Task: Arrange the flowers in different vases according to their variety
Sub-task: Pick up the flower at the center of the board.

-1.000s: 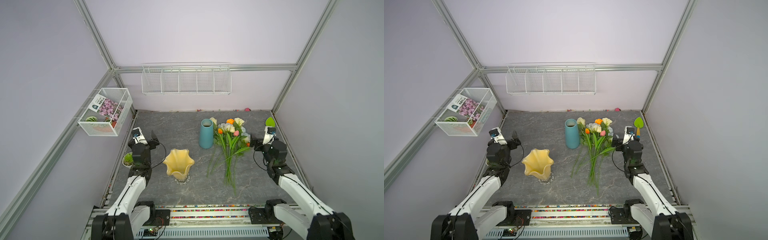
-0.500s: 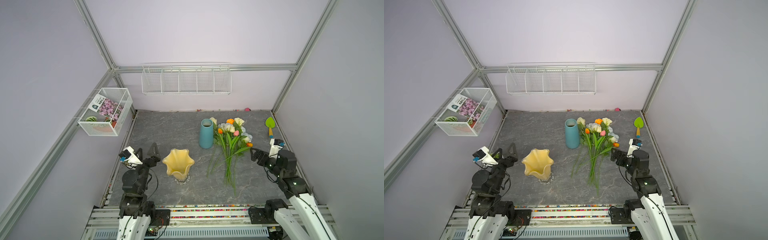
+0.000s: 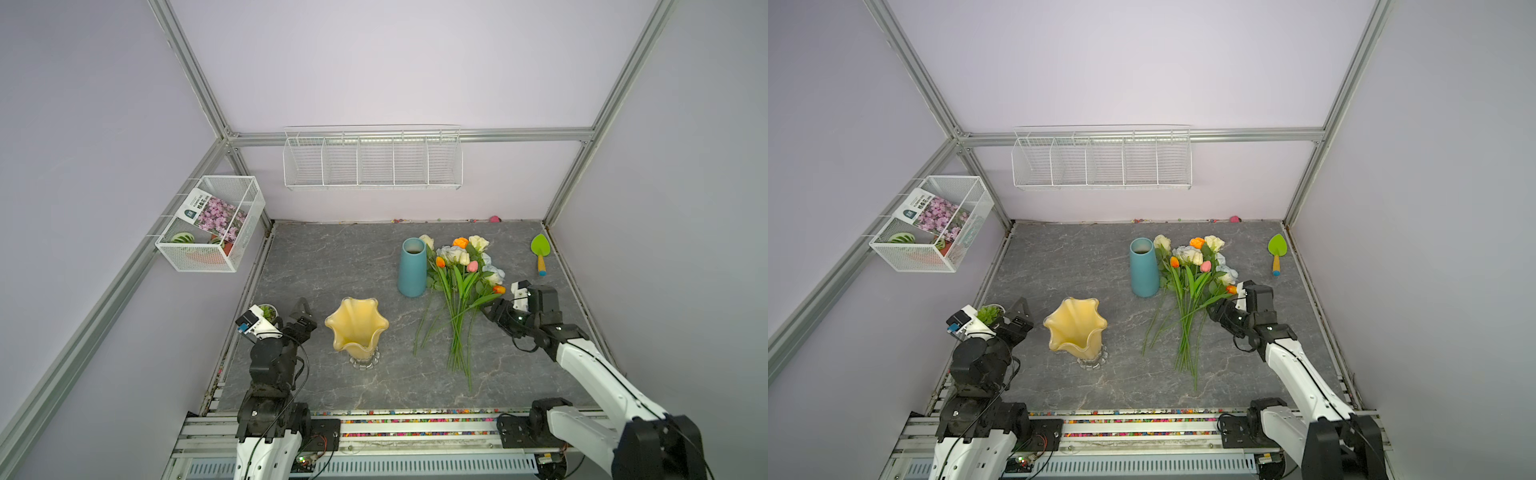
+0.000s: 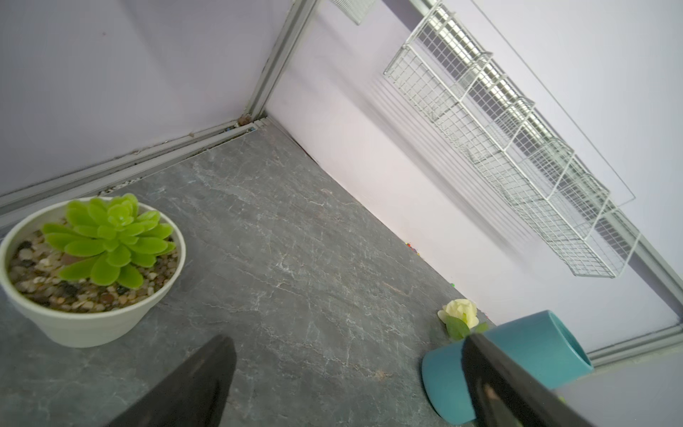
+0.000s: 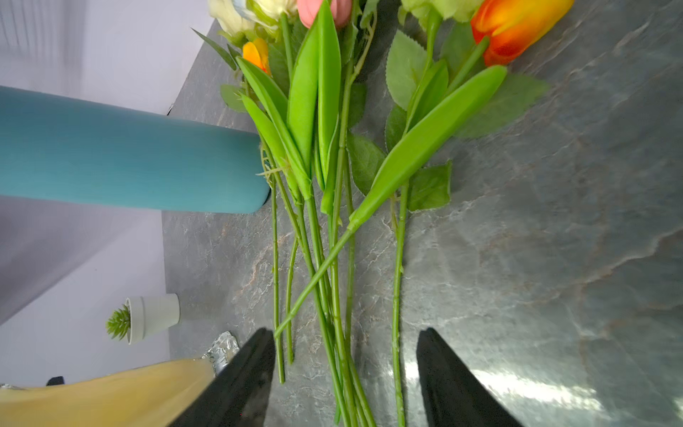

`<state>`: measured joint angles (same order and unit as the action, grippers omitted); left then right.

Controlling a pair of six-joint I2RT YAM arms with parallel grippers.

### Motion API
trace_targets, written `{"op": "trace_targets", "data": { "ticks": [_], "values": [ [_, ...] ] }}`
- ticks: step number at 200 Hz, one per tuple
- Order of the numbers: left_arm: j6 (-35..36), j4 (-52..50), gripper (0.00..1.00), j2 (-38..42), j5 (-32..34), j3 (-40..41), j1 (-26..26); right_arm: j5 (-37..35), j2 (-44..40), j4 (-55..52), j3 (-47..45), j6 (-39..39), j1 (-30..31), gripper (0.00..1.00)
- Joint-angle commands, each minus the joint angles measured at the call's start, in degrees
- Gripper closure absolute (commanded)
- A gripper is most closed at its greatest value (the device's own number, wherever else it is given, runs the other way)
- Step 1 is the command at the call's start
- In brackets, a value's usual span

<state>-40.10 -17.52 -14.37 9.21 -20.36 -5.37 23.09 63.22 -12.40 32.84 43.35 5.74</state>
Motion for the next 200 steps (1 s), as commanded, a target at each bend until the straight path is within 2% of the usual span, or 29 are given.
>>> {"op": "trace_targets", "data": {
  "ticks": [1,26,70,93,160,200],
  "values": [
    [-3.3,-3.4,0.0,-3.5,3.5,-0.7,-0.2,3.6,5.5,6.6,2.7,3.5,0.5,0.38],
    [-3.6,-1.7,0.0,-10.0,2.3,-1.4,0.2,4.6,12.3,9.9,4.5,5.6,0.9,0.43],
    [-3.9,1.4,0.0,-19.2,-0.6,-1.8,1.4,3.1,20.6,13.3,7.3,7.9,3.8,0.43],
    [-3.4,2.4,0.0,-22.9,-0.7,-1.9,2.2,2.4,23.9,14.7,8.0,8.7,4.8,0.5],
    [-3.6,5.2,0.0,-28.3,-2.5,-3.0,2.8,-0.3,24.8,17.3,5.4,10.5,5.3,0.55],
    [-5.9,8.7,0.0,-32.3,-5.4,-5.4,2.8,-3.4,22.5,18.4,3.5,10.9,5.3,0.65]
  ]
}}
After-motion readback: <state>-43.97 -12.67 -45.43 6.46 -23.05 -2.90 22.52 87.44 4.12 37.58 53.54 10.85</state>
